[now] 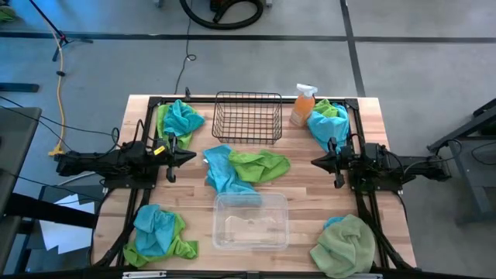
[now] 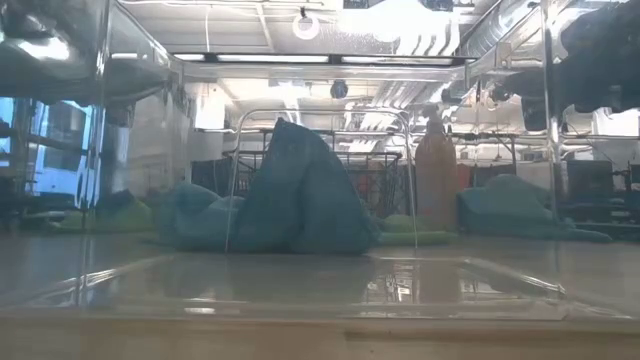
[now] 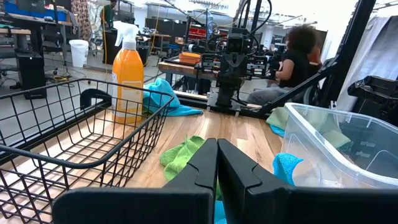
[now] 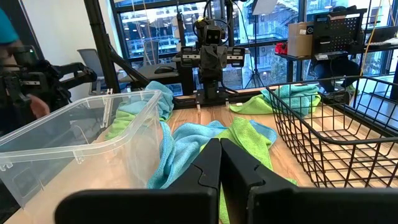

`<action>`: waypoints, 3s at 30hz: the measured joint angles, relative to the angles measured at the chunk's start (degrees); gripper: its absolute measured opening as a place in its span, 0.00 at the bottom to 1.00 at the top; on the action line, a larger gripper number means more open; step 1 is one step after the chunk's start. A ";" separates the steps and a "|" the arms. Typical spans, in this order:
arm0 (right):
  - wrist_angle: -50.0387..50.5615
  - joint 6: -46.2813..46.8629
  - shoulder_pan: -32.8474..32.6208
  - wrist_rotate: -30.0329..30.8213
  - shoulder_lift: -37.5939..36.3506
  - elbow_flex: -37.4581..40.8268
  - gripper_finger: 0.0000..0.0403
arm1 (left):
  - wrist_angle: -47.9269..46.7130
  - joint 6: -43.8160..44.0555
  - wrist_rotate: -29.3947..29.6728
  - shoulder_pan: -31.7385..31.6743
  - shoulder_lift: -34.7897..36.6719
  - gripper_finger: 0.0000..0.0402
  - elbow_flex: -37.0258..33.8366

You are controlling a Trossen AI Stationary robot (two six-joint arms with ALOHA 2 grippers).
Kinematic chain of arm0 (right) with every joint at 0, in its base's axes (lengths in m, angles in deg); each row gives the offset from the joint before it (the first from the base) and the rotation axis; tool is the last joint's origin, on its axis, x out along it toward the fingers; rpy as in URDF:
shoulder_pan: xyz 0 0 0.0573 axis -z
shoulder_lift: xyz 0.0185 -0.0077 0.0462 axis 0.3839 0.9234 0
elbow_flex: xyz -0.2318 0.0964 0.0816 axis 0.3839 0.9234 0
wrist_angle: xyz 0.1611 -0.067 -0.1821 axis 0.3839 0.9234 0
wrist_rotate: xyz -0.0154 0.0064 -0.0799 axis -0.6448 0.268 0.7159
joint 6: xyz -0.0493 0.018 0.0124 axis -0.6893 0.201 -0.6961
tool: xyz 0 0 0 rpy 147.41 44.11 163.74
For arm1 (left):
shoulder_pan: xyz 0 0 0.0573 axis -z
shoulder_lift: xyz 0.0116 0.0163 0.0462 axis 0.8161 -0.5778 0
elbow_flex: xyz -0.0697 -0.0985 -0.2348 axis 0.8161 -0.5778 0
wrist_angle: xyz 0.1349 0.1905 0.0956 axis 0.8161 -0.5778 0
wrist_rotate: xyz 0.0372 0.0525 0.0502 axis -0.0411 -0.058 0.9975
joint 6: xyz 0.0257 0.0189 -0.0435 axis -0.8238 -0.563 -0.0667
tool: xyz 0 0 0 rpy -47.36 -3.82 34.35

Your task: Sort microfiber towel by color & place in baskets

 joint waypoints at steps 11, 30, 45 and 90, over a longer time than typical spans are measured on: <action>0.00 0.00 0.00 0.00 0.00 0.00 0.00 | 1.37 1.55 0.91 0.00 -0.01 0.00 0.02; -0.02 0.00 0.02 0.00 0.00 0.00 0.00 | 31.56 27.41 29.06 -0.02 -0.69 0.00 1.18; -0.01 -0.01 0.02 0.00 0.02 0.01 0.00 | -30.81 30.60 27.58 -12.82 -26.05 0.37 34.81; -0.01 -0.02 0.02 0.00 0.02 0.01 0.00 | -40.85 39.97 2.24 -50.97 -75.45 0.52 43.26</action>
